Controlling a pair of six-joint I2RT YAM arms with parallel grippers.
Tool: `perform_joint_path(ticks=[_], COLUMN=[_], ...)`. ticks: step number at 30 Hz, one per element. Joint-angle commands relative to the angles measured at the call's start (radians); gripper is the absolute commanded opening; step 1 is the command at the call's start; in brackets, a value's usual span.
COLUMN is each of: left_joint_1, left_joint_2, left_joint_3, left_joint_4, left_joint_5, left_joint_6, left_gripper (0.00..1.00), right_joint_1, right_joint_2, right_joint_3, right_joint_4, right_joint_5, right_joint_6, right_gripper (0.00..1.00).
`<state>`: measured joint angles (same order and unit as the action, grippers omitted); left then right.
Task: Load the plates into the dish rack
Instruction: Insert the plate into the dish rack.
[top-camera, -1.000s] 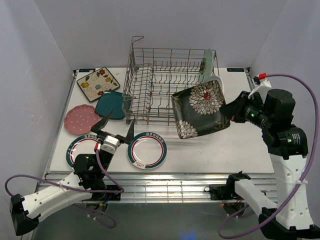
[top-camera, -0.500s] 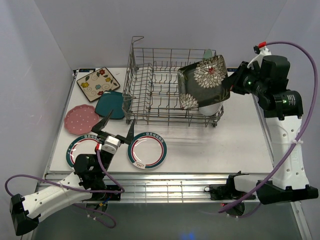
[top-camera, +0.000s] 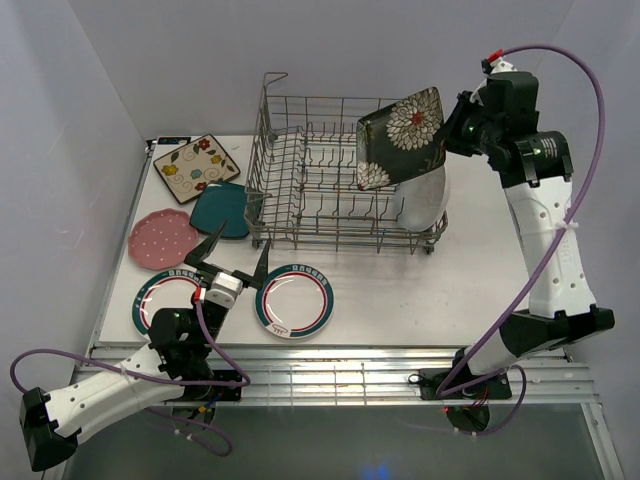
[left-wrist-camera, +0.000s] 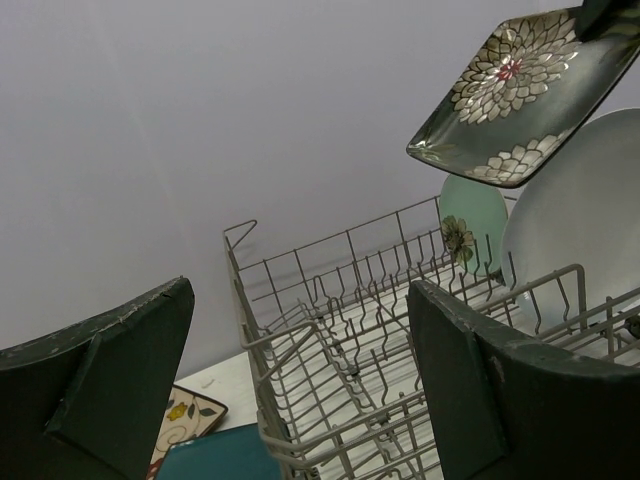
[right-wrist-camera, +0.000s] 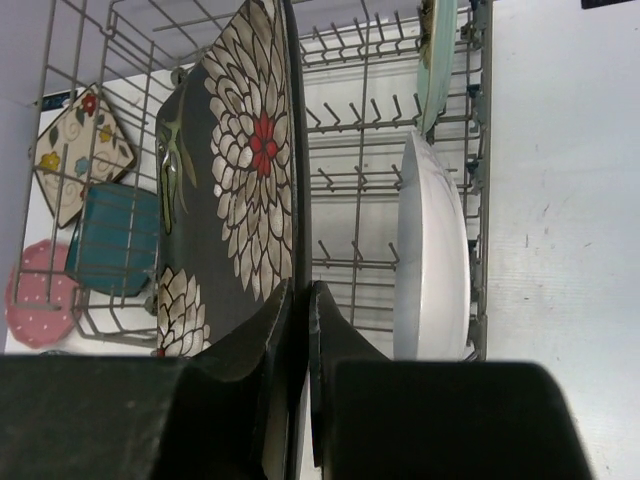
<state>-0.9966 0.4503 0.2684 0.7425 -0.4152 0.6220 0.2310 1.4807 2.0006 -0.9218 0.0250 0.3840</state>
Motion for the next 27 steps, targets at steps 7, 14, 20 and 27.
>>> perform_joint_path(ticks=[7, 14, 20, 27], left_joint_1=[0.003, 0.003, 0.003, 0.004], left_joint_2=[0.005, 0.008, 0.018, 0.016], left_joint_3=[-0.008, -0.012, -0.015, -0.020], left_joint_4=[0.023, 0.023, 0.028, 0.031], left_joint_5=[-0.013, -0.011, -0.010, -0.007], left_joint_6=[0.008, 0.008, 0.010, 0.008], left_gripper=[0.98, 0.98, 0.98, 0.98], right_joint_1=[0.117, 0.172, 0.198, 0.229], right_joint_2=[0.105, 0.199, 0.254, 0.312], right_joint_3=[0.197, 0.245, 0.248, 0.274], right_joint_4=[0.169, 0.205, 0.276, 0.348], right_joint_5=[0.272, 0.415, 0.542, 0.674], right_joint_6=[-0.005, -0.056, -0.112, -0.204], right_gripper=[0.08, 0.08, 0.08, 0.08])
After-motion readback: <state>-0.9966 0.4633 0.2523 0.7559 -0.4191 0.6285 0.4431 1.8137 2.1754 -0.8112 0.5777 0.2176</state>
